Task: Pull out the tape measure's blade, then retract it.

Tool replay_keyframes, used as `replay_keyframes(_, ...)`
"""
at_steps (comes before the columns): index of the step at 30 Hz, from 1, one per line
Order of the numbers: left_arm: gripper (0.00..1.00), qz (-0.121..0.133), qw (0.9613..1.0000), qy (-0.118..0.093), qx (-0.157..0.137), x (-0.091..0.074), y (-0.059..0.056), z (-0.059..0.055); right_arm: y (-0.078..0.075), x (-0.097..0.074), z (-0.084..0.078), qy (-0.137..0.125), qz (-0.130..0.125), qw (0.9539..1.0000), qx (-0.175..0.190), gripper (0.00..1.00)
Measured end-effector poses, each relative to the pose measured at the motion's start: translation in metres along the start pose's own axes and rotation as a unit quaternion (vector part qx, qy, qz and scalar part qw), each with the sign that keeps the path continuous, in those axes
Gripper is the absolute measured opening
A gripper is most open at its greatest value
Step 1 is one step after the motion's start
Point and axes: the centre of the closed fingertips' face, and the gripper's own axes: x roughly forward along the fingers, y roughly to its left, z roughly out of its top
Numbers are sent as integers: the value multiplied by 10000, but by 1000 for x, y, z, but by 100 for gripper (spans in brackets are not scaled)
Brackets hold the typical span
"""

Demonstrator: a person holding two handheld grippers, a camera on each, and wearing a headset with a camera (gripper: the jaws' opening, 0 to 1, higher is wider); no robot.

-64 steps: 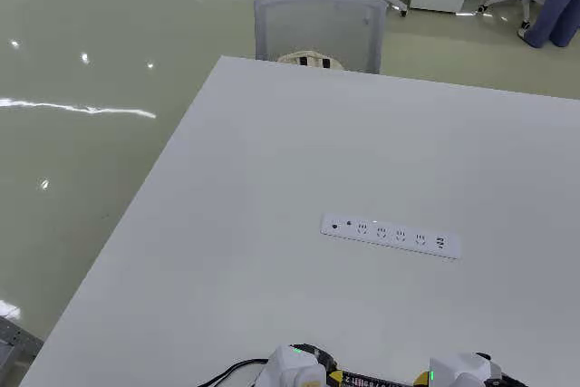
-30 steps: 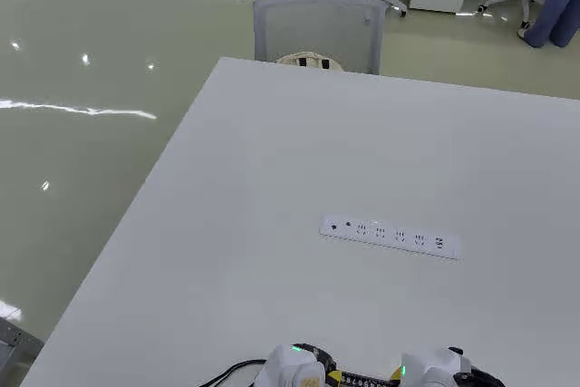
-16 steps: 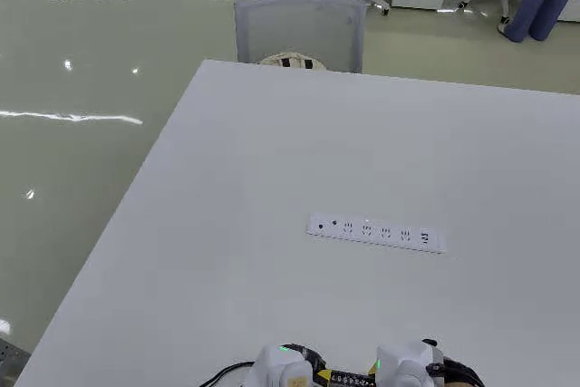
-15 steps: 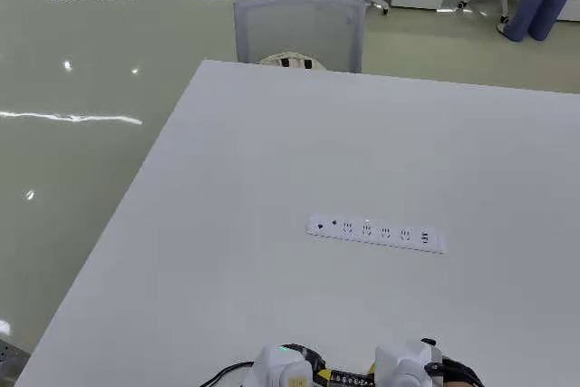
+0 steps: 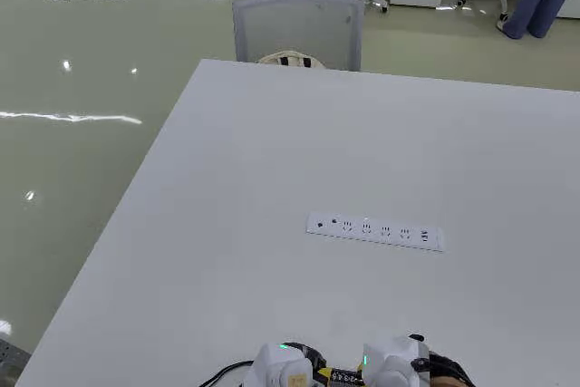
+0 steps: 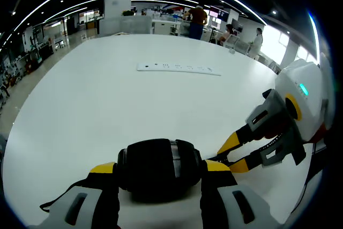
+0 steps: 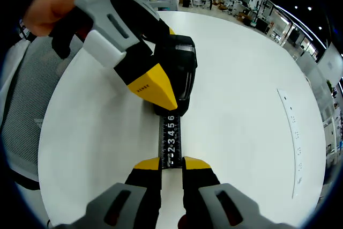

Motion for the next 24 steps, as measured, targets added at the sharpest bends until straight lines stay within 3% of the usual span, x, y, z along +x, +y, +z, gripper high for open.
replay_keyframes(24, 57, -15, 10000, 19, 10, -1, 0, 0, -1, 11, 20, -104, -9, 9999, 20, 13)
